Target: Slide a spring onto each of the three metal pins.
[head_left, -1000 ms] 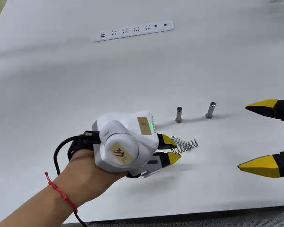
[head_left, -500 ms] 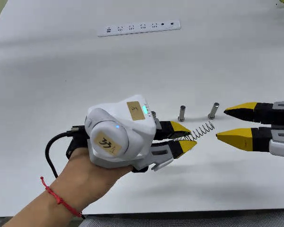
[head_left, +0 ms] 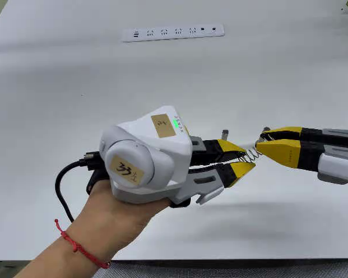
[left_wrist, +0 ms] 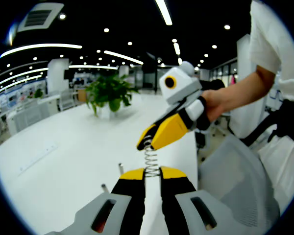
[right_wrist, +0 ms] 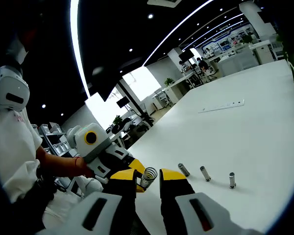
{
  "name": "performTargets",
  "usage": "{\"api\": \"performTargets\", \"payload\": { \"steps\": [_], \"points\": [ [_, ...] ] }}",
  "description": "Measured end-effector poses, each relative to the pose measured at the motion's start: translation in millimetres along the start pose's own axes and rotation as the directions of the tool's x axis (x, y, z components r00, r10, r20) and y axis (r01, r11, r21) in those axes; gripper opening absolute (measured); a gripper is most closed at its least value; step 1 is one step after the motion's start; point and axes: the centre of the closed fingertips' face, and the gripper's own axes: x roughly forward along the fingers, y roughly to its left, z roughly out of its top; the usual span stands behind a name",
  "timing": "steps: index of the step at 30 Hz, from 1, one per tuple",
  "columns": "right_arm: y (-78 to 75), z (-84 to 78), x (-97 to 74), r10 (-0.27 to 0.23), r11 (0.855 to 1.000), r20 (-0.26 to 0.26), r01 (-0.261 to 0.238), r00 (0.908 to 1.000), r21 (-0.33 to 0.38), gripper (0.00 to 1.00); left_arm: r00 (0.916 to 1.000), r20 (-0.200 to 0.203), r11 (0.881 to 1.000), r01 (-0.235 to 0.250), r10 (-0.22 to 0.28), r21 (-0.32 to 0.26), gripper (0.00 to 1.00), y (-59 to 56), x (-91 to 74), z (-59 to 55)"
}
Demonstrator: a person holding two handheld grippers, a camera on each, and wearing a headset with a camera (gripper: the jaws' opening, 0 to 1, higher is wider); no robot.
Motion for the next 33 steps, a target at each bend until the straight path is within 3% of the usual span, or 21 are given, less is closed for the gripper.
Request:
{"api": "performTargets", "payload": {
  "steps": [6,16,25,33],
  "points": [
    [4.1,3.2,-0.1,0.007,1.0,0.023,-0.007,0.9997,0.024,0.14,0.9996,0.027,0.999,0.003,-0.002,-0.032,0.1,1.6,0.1,5.4],
    [8.4,8.4,-2.9,0.01,0.999,0.044,-0.013,0.999,0.053,0.12,0.9995,0.023,0.999,0.021,-0.02,-0.026,0.1,-3.2,4.3,6.5],
    [14.7,6.9,-1.4,0.011,1.0,0.012,-0.011,0.9999,0.008,0.11,0.9995,0.018,0.999,0.028,-0.027,-0.034,0.11,-5.1,4.7,6.0],
    [20.1,2.9,0.6,0.003,0.998,-0.049,-0.007,0.9988,-0.07,0.11,0.9993,0.006,0.998,0.038,-0.038,-0.04,0.12,-7.9,5.8,1.2]
  ]
}}
